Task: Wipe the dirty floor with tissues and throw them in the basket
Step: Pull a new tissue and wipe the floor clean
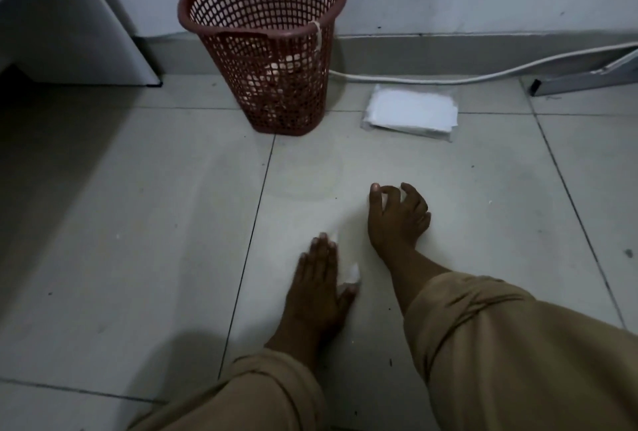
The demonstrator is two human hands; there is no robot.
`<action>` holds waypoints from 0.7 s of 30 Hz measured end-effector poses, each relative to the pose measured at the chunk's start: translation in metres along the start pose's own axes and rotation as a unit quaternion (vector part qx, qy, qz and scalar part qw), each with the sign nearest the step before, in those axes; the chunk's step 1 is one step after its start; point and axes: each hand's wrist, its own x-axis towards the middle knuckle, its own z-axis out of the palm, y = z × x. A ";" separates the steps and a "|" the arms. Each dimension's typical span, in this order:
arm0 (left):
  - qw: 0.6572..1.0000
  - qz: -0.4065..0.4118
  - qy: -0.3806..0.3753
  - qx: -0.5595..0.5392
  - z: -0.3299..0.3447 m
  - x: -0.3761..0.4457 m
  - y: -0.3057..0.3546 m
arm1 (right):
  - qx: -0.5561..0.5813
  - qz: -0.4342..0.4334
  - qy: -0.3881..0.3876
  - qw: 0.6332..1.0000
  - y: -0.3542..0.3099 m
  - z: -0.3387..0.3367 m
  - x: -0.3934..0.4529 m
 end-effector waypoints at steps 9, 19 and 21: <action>0.997 0.072 0.015 0.026 0.010 0.040 0.023 | -0.033 0.054 0.045 0.997 0.019 -0.038 0.025; 0.999 -0.041 0.023 -0.020 0.003 0.061 0.039 | -0.039 0.035 -0.001 0.999 0.033 -0.025 0.022; 1.000 -0.008 0.001 -0.001 0.004 0.067 0.040 | -0.037 0.016 -0.031 0.999 0.030 -0.021 0.016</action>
